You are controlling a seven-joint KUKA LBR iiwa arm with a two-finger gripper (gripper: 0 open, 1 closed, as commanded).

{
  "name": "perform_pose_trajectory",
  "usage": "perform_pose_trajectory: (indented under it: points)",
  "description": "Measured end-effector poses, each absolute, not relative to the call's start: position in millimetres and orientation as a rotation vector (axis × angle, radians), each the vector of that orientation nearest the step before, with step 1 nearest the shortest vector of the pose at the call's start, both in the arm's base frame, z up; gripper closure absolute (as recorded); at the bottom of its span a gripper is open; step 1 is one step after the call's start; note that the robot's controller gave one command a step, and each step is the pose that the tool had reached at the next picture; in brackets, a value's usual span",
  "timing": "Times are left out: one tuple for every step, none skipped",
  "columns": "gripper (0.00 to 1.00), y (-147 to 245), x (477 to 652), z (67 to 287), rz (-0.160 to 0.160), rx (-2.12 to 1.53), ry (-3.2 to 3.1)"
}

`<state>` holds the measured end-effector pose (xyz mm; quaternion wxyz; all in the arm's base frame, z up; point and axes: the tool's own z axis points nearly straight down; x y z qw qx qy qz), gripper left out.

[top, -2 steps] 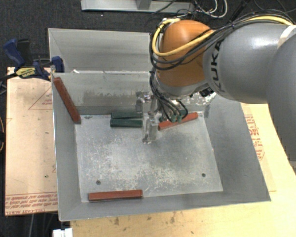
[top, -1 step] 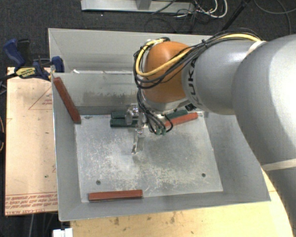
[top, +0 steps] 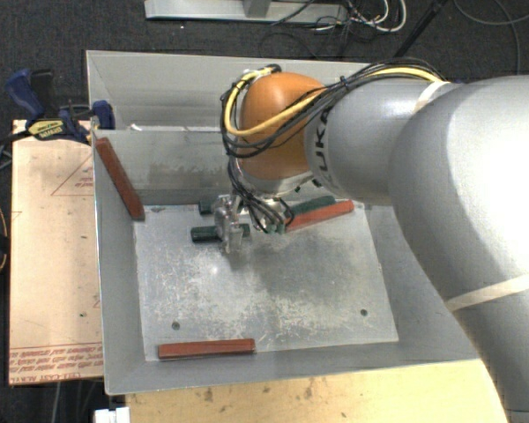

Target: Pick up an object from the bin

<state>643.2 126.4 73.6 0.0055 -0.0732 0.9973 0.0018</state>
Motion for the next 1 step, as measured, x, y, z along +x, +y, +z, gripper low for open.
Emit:
perform_pose_trajectory:
  points:
    - [1.0,126.4,643.2,73.6,0.006,-0.229,3.122]
